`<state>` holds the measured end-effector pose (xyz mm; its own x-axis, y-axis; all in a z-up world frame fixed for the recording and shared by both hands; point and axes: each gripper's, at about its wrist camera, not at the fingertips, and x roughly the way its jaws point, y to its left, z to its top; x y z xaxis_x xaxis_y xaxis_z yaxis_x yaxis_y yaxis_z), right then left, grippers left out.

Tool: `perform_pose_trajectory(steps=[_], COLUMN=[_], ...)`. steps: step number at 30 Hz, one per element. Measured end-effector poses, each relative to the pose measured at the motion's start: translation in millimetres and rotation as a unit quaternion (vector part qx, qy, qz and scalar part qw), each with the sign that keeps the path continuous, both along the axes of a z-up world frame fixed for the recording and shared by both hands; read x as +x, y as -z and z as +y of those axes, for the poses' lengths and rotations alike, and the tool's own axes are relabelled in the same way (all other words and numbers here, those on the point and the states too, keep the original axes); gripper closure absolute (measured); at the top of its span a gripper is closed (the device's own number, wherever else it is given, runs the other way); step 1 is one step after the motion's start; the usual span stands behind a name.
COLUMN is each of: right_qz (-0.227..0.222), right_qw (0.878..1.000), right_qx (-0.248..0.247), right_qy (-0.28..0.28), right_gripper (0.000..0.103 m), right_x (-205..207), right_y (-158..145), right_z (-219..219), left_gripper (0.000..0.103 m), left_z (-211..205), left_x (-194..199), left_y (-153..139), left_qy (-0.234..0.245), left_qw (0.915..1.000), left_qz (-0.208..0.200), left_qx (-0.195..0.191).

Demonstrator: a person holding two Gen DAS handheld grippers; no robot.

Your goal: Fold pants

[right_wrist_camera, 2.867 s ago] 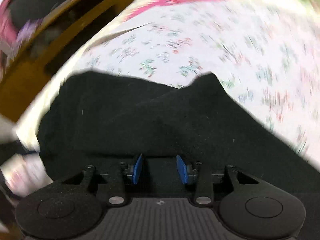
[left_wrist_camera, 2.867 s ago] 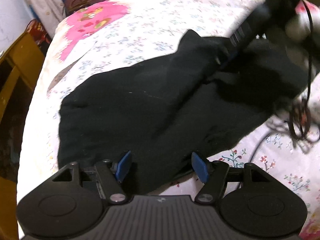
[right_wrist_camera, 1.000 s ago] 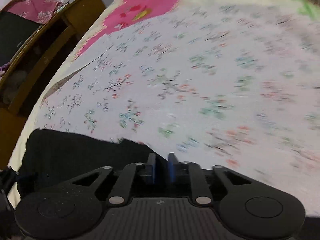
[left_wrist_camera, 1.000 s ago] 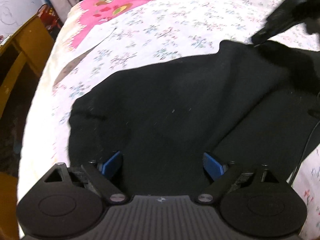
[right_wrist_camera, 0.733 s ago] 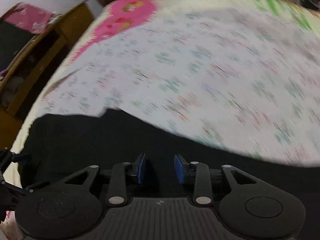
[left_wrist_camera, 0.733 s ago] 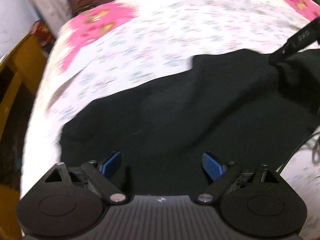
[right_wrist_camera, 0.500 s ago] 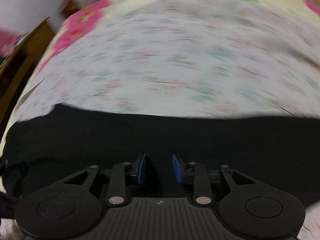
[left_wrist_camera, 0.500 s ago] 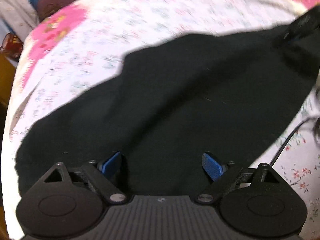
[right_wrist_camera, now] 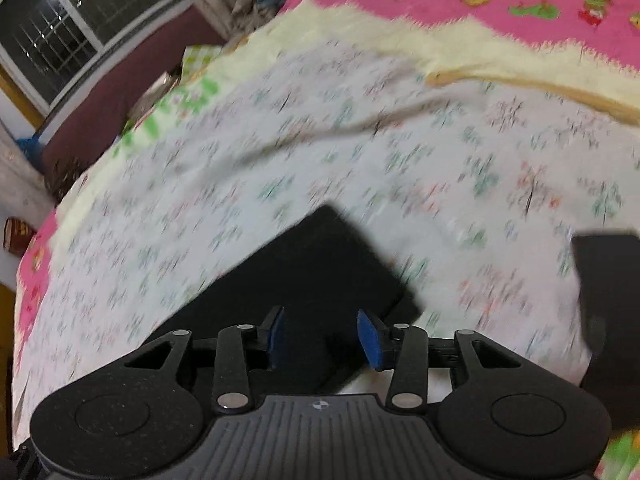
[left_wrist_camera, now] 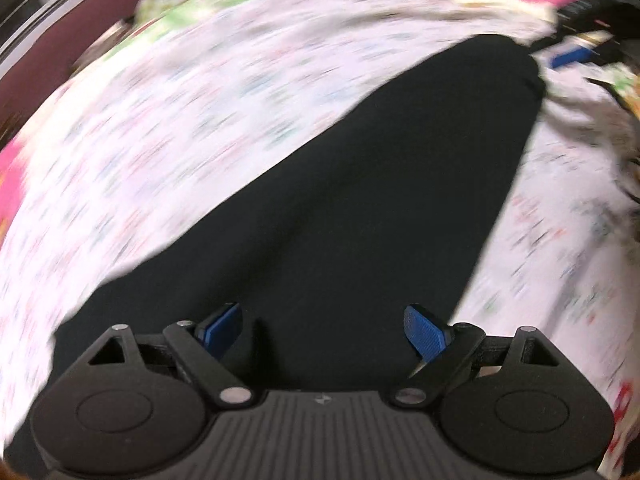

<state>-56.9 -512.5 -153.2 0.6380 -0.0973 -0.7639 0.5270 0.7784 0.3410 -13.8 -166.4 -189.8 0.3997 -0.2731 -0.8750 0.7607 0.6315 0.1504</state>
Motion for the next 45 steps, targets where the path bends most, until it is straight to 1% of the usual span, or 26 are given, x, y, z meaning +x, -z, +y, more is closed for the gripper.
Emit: perform_pose_trajectory(steps=[1, 3, 4, 5, 6, 7, 8, 9, 11, 12, 14, 16, 19, 22, 24, 25, 27, 28, 30, 31, 33, 35, 38, 41, 43, 45], right_qz=[-0.005, 0.001, 0.003, 0.006, 0.015, 0.026, 0.027, 0.024, 0.019, 0.019, 0.011, 0.006, 0.014, 0.041, 0.044, 0.039, 0.035, 0.033, 0.030, 0.024, 0.011, -0.013, -0.024, -0.041, -0.055, -0.053], right_qw=[1.000, 0.998, 0.997, 0.997, 0.997, 0.998, 0.998, 0.997, 0.997, 0.997, 0.996, 0.996, 0.997, 0.998, 0.998, 0.998, 0.998, 0.998, 0.997, 0.996, 0.989, 0.983, 0.971, 0.964, 0.959, 0.960], right_qx=[-0.017, -0.055, -0.068, -0.064, -0.050, -0.029, -0.006, 0.011, 0.009, 0.010, 0.047, 0.067, 0.061, 0.042, 0.037, 0.041, 0.047, 0.050, 0.065, 0.090, 0.146, 0.173, 0.220, 0.236, 0.253, 0.249], right_qy=[-0.005, -0.022, -0.031, -0.039, -0.049, -0.054, -0.060, -0.067, -0.072, -0.074, -0.070, -0.065, -0.052, -0.022, -0.017, -0.021, -0.021, -0.019, -0.011, 0.002, 0.039, 0.067, 0.096, 0.116, 0.117, 0.117], right_gripper=[0.070, 0.068, 0.064, 0.057, 0.056, 0.058, 0.072, 0.084, 0.103, 0.103, 0.103, 0.103, 0.103, 0.103, 0.103, 0.098, 0.081, 0.066, 0.065, 0.065, 0.065, 0.065, 0.064, 0.064, 0.063, 0.062], right_x=[4, 14, 20, 28, 35, 40, 40, 38, 30, 23, 12, 3, -2, -3, -5, -7, -14, -19, -28, -33, -41, -53, -57, -47, -38, -28], right_y=[1, 2, 5, 13, 21, 30, 34, 34, 27, 22, 17, 13, 12, 22, 19, 14, 5, 3, 3, 8, 18, 22, 35, 48, 58, 68], right_z=[-5, -14, -18, -23, -30, -38, -48, -51, -51, -51, -58, -62, -66, -72, -70, -66, -55, -49, -42, -41, -45, -45, -45, -46, -46, -44], left_gripper=[0.006, 0.006, 0.006, 0.006, 0.006, 0.006, 0.006, 0.006, 0.006, 0.006, 0.006, 0.006, 0.006, 0.006, 0.006, 0.006, 0.006, 0.006, 0.006, 0.006, 0.006, 0.006, 0.006, 0.006, 0.006, 0.006], left_z=[-12, -31, -39, -48, -54, -61, -67, -71, -77, -79, -86, -87, -88, -86, -84, -82, -80, -79, -77, -76, -74, -72, -70, -71, -71, -71], left_x=[0, 4, 7, 9, 11, 5, 6, 6, 6, 6, 5, 3, 2, 2, 3, 3, 4, 4, 3, 2, 0, -1, -1, -2, -2, -3], left_y=[1, 4, 5, 7, 10, 10, 11, 12, 13, 14, 17, 17, 17, 16, 15, 15, 15, 16, 16, 16, 15, 14, 17, 16, 14, 15], left_qy=[0.012, 0.031, 0.036, 0.041, 0.046, 0.052, 0.056, 0.060, 0.064, 0.066, 0.070, 0.076, 0.081, 0.083, 0.081, 0.079, 0.076, 0.075, 0.076, 0.077, 0.082, 0.084, 0.084, 0.086, 0.087, 0.086], left_qw=[0.9999, 0.9995, 0.9993, 0.9990, 0.9987, 0.9985, 0.9983, 0.9981, 0.9978, 0.9976, 0.9973, 0.9968, 0.9963, 0.9961, 0.9963, 0.9964, 0.9966, 0.9967, 0.9967, 0.9966, 0.9964, 0.9963, 0.9961, 0.9960, 0.9959, 0.9960], left_qz=[-0.002, -0.003, 0.001, 0.005, 0.007, 0.007, 0.007, 0.009, 0.014, 0.017, 0.023, 0.025, 0.029, 0.029, 0.029, 0.031, 0.032, 0.031, 0.029, 0.028, 0.023, 0.021, 0.025, 0.025, 0.026, 0.025], left_qx=[-0.002, -0.009, -0.014, -0.017, -0.017, -0.015, -0.014, -0.014, -0.013, -0.011, -0.007, -0.001, 0.004, 0.001, -0.002, -0.003, -0.005, -0.004, -0.004, -0.004, 0.000, 0.000, 0.004, 0.007, 0.004, 0.005])
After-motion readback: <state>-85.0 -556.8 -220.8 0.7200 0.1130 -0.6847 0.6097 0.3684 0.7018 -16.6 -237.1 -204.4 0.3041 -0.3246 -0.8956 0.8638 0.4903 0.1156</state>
